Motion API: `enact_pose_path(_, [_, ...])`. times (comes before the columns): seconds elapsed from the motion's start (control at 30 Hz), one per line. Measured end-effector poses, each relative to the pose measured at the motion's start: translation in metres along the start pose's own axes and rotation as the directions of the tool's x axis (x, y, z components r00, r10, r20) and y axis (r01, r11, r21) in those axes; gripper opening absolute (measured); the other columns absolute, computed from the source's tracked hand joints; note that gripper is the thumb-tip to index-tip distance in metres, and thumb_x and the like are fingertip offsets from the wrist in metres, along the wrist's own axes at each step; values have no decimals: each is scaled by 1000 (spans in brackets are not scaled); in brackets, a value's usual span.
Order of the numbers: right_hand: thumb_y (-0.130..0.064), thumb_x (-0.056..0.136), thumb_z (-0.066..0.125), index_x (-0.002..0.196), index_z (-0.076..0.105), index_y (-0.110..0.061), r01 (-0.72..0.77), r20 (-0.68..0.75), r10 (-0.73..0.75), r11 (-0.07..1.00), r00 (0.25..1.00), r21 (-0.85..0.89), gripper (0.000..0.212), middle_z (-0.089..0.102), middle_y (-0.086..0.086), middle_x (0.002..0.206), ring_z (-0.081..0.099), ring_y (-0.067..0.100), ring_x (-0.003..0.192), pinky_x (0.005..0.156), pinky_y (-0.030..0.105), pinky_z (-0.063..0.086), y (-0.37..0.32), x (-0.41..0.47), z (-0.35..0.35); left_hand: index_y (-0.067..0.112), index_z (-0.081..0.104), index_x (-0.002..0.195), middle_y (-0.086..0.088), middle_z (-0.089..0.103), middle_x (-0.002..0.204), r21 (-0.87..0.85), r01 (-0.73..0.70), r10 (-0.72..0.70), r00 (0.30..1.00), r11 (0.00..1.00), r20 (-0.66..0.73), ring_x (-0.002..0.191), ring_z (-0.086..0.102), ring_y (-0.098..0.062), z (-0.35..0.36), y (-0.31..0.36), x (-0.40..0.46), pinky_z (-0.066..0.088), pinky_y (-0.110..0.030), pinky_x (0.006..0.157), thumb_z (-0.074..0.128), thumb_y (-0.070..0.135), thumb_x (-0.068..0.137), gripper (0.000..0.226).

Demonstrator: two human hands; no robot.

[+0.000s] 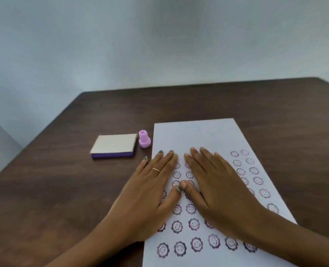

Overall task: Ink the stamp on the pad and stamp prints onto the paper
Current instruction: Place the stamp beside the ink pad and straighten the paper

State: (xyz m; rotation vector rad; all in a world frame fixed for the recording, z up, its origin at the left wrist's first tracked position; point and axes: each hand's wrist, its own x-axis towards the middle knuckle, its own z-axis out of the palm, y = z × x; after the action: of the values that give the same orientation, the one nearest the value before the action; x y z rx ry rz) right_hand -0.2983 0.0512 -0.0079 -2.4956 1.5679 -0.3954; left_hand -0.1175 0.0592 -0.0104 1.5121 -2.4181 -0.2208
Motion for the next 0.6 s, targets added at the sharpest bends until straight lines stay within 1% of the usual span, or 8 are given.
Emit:
enact_pose_path(0.07, [-60, 79, -7, 134, -26, -31, -14, 51, 14, 1000, 999, -5, 65, -27, -12, 148, -30, 6, 134, 106, 26, -23, -2, 1, -2, 40, -7, 146, 27, -14, 152, -13, 18, -18, 1000, 1000, 15, 136, -19, 13, -2, 2, 0, -15, -16, 112, 10, 61, 86, 65])
enact_pose_path(0.1, [-59, 81, -5, 137, -21, -29, -21, 63, 22, 1000, 998, -15, 65, -21, -9, 151, -25, 10, 137, 111, 30, -20, -3, 3, -3, 39, -5, 146, 26, -12, 152, -29, 33, -32, 999, 999, 29, 137, -17, 12, -4, 3, 1, -13, -17, 112, 13, 59, 87, 65])
enact_pose_path(0.13, [-57, 86, -1, 143, -8, -25, -22, 52, 23, 999, 998, -29, 66, -8, -3, 154, -13, 16, 141, 117, 36, -12, -4, 3, -3, 37, -2, 147, 24, -9, 153, -44, 47, -46, 998, 998, 41, 139, -14, 10, -6, 4, 1, -11, -18, 113, 17, 57, 89, 64])
enact_pose_path(0.17, [-53, 90, 4, 145, 7, -19, -25, 32, 26, 999, 999, -39, 65, 7, 3, 155, 2, 22, 142, 117, 40, -1, -5, 2, -4, 34, 1, 148, 22, -5, 155, -45, 54, -52, 998, 998, 42, 141, -10, 7, -6, 5, 0, -8, -20, 114, 20, 54, 90, 65])
enact_pose_path(0.2, [-50, 92, 6, 144, 18, -14, -34, 18, 34, 999, 999, -43, 64, 19, 7, 153, 14, 26, 141, 112, 42, 8, -6, 3, -5, 30, 3, 149, 18, -1, 156, -41, 61, -59, 997, 997, 48, 143, -6, 4, -7, 6, 0, -5, -23, 115, 24, 51, 91, 65])
enact_pose_path(0.27, [-47, 94, 11, 143, 23, -11, -37, 37, 38, 999, 999, -38, 62, 24, 10, 151, 20, 29, 139, 107, 42, 15, -7, 3, -8, 23, 7, 150, 12, 4, 158, -39, 73, -70, 995, 997, 72, 145, -1, -1, -8, 9, 1, 0, -27, 116, 28, 47, 92, 66])
enact_pose_path(0.43, [-45, 93, 27, 145, 14, -15, -71, 103, 70, 997, 992, 12, 62, 16, 7, 154, 9, 24, 143, 112, 40, 8, -7, 0, -14, 19, 7, 150, 4, 8, 159, -68, 106, -96, 985, 992, 142, 146, 2, -9, -16, 16, 1, 3, -34, 117, 29, 44, 93, 66])
enact_pose_path(0.6, [-41, 92, 34, 143, 21, -14, -115, 146, 108, 993, 983, 41, 59, 22, 7, 152, 16, 23, 141, 115, 40, 3, -13, -1, -26, 17, 6, 150, 1, 5, 159, -100, 132, -108, 971, 986, 213, 147, -3, -11, -25, 19, 4, 6, -41, 120, 30, 44, 93, 66])
